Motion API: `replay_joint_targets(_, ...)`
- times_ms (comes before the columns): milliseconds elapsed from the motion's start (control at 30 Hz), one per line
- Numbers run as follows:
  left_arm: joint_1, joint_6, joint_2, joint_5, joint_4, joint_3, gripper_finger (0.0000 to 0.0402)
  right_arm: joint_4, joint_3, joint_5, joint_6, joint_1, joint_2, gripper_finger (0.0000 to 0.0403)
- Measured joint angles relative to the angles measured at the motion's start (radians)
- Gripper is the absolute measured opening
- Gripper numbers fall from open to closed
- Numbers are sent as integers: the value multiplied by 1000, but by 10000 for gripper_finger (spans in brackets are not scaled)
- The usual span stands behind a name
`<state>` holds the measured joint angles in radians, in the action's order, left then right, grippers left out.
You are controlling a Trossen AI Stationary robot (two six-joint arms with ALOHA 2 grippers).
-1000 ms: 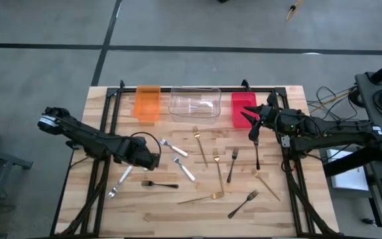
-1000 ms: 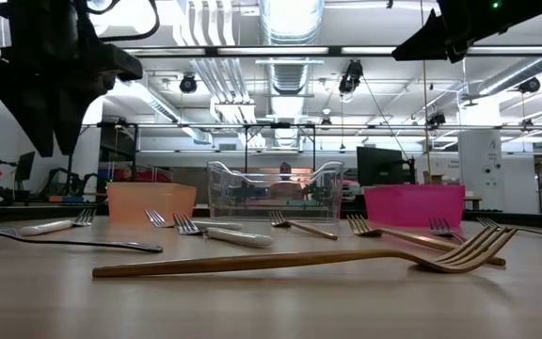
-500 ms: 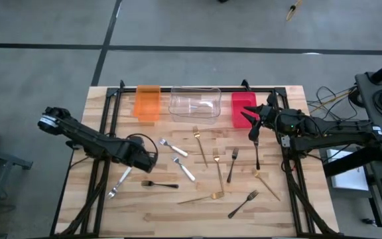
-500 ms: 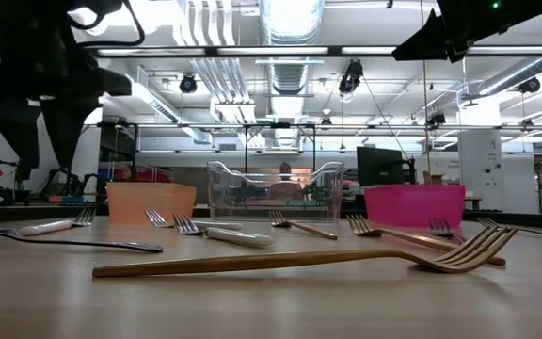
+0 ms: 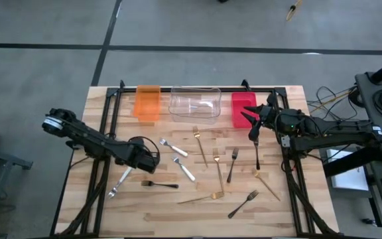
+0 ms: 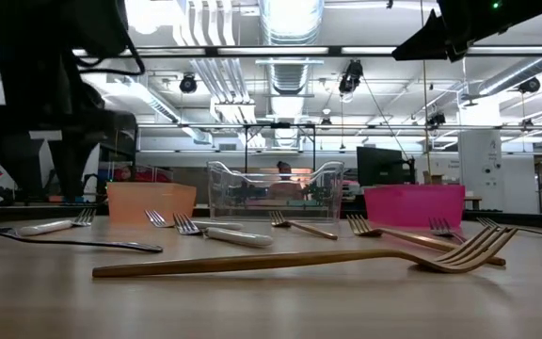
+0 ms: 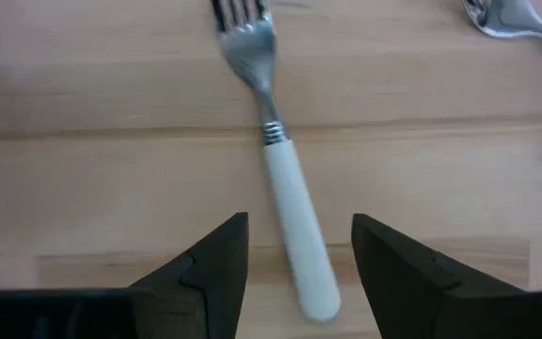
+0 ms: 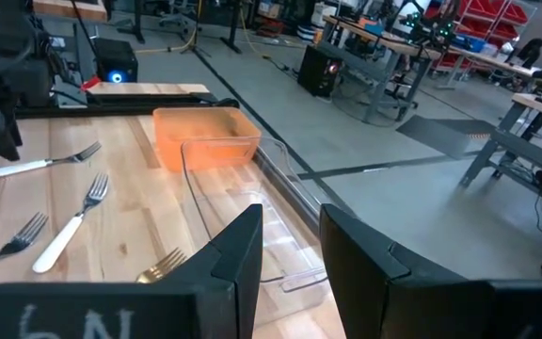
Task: Sort silverware by color (type)
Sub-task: Put the white fork into the transparent bin
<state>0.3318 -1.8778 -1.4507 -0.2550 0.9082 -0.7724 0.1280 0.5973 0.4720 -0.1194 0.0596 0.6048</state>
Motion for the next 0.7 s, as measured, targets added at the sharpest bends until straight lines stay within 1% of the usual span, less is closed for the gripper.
replay_joint_targets(133,-14,9,-46,11,-36,3,177,0,0,0,-14,0,0,100)
replay_joint_targets(367,-22,10,-97,12,-38,2,216,-1,0,0,-37,0,0,100)
replay_joint_targets(467,-23,10,-108,11,-41,2,227,-2,0,0,-38,0,0,100)
replay_joint_targets(700,-30,11,-120,-35,-43,2,222,-5,0,0,-48,0,0,100)
